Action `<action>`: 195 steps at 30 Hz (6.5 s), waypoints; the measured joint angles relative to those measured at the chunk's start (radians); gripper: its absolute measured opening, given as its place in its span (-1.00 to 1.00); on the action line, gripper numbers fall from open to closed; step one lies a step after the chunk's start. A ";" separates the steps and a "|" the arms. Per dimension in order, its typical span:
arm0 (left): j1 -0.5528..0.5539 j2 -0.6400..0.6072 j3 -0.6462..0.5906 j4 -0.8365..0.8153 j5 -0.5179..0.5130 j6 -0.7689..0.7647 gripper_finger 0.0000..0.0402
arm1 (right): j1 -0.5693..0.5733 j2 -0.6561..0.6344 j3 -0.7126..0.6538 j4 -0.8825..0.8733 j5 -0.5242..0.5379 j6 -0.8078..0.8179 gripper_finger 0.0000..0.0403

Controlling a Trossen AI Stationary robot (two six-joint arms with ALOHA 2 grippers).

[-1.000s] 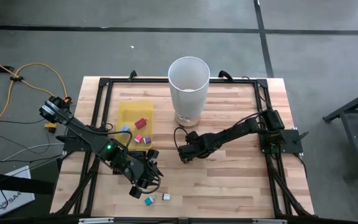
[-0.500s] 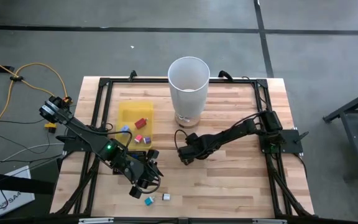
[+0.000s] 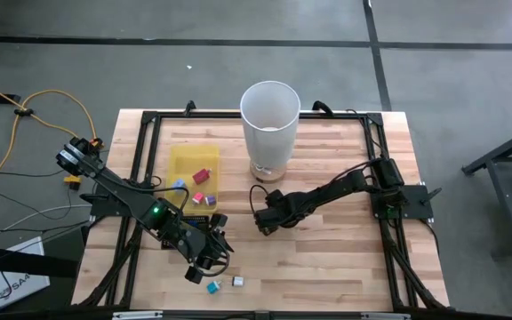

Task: Pick & Place Office items
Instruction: Put the red charger adapter into the yellow bin

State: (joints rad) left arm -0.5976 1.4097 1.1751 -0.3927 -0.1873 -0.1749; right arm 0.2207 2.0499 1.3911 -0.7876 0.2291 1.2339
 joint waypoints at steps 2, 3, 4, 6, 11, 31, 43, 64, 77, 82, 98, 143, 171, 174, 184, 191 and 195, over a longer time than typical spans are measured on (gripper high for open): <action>0.000 0.000 0.000 0.000 0.000 0.000 -0.19 | 0.000 0.000 0.000 0.000 0.000 0.000 0.34; 0.000 0.000 0.000 0.000 0.000 0.000 -0.19 | 0.000 0.000 0.000 0.000 0.000 0.000 0.31; 0.000 0.000 0.000 0.000 0.000 0.000 -0.19 | 0.000 0.000 0.000 0.000 0.000 0.000 0.27; 0.000 0.000 0.000 -0.001 0.000 0.000 -0.19 | 0.000 0.000 0.000 0.001 0.000 0.000 0.20; 0.000 0.000 0.000 -0.001 0.000 0.000 -0.19 | 0.000 0.000 0.000 0.001 -0.001 0.000 0.04; 0.000 0.000 0.000 -0.002 0.000 0.000 -0.19 | 0.000 0.001 0.000 0.000 0.003 -0.007 0.01; 0.000 0.000 0.000 -0.002 0.000 0.000 -0.19 | -0.002 0.001 -0.001 0.008 -0.002 -0.033 0.02; 0.000 0.000 0.000 -0.002 0.000 0.000 -0.19 | -0.021 0.001 -0.001 0.038 -0.046 -0.026 0.04; 0.000 0.000 0.000 -0.001 0.000 0.000 -0.19 | -0.018 -0.002 -0.001 0.041 -0.045 -0.126 0.03; 0.000 0.000 0.000 -0.002 0.000 0.000 -0.19 | -0.015 -0.017 -0.003 0.035 -0.031 -0.165 0.02; 0.000 0.000 0.000 0.018 0.000 0.000 -0.19 | 0.039 -0.134 -0.002 -0.007 0.037 -0.201 0.02; 0.000 0.000 0.000 0.072 0.000 0.018 -0.19 | 0.316 -0.379 -0.001 0.519 -0.083 -0.812 0.02; -0.009 0.000 0.000 0.118 -0.002 0.399 -0.19 | 0.315 -0.378 -0.001 0.499 -0.110 -0.731 0.02; -0.023 0.000 0.000 0.153 -0.042 0.535 -0.19 | 0.315 -0.378 -0.001 0.500 -0.130 -0.710 0.02; -0.041 0.000 0.000 0.236 -0.098 0.937 -0.19 | 0.314 -0.373 -0.001 0.498 -0.148 -0.681 0.02; -0.040 0.034 0.000 0.257 -0.108 1.138 -0.19 | 0.314 -0.373 -0.001 0.500 -0.150 -0.680 0.02; -0.040 0.072 0.000 0.305 -0.175 1.203 -0.19 | 0.314 -0.373 -0.001 0.499 -0.151 -0.680 0.02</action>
State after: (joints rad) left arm -0.6381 1.4814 1.1755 -0.0881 -0.3620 1.0284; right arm 0.5343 1.6772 1.3903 -0.2882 0.0785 0.5534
